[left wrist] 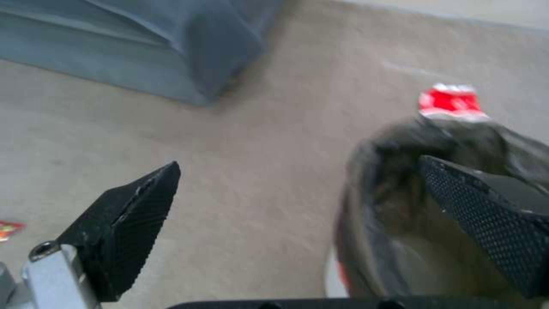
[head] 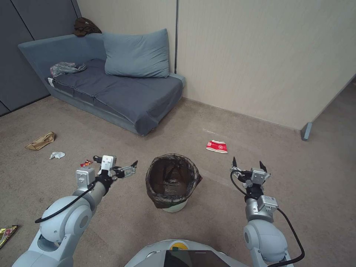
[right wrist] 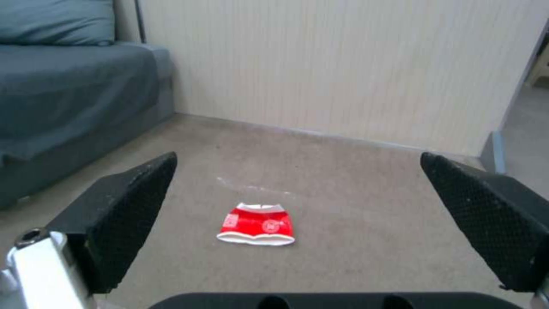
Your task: Pick up the trash bin, then pick up the garbage from the floor and place it into the trash bin.
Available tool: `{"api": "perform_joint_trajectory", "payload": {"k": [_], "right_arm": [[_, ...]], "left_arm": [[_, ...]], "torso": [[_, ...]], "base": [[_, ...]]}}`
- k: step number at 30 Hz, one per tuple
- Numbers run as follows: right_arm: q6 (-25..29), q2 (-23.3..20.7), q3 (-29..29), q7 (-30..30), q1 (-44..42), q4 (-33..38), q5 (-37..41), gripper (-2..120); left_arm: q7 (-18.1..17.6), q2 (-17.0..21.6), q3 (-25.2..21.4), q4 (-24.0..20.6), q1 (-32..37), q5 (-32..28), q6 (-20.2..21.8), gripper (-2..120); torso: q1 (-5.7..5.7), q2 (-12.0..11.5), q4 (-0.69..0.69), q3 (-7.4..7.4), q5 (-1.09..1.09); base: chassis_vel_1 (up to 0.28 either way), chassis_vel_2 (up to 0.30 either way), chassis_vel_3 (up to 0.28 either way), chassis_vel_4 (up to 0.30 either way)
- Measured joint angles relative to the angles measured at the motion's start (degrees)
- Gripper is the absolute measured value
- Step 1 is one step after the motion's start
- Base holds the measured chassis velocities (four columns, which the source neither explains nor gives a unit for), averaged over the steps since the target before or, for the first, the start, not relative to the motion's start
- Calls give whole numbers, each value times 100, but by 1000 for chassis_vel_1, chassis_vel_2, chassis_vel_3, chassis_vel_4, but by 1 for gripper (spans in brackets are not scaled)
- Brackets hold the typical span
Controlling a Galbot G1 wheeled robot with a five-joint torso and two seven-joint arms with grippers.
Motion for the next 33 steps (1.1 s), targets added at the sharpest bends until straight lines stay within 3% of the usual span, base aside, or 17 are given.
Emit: {"api": "perform_joint_trajectory", "payload": {"k": [8,13,25,33], "right_arm": [[20,40,-10,45,-7,-30,-12,100],[48,-23,-65,71,13,-122,-22,100],[121,-37,-218,91,40,-270,-52,100],[147,-32,-272,97,56,-330,-86,100]], "left_arm": [[16,221,725,9,20,-87,2,100],[-347,366,1151,133,53,-364,4,100],[-696,331,1475,604,-141,-559,17,100],[-744,261,1510,881,-215,-637,13,100]], "torso": [[0,0,-1,0,0],[0,0,0,0,1],[0,0,0,1,1],[0,0,-1,1,1]], "base": [[0,0,0,0],[0,0,0,0],[0,0,0,0],[0,0,0,0]]}}
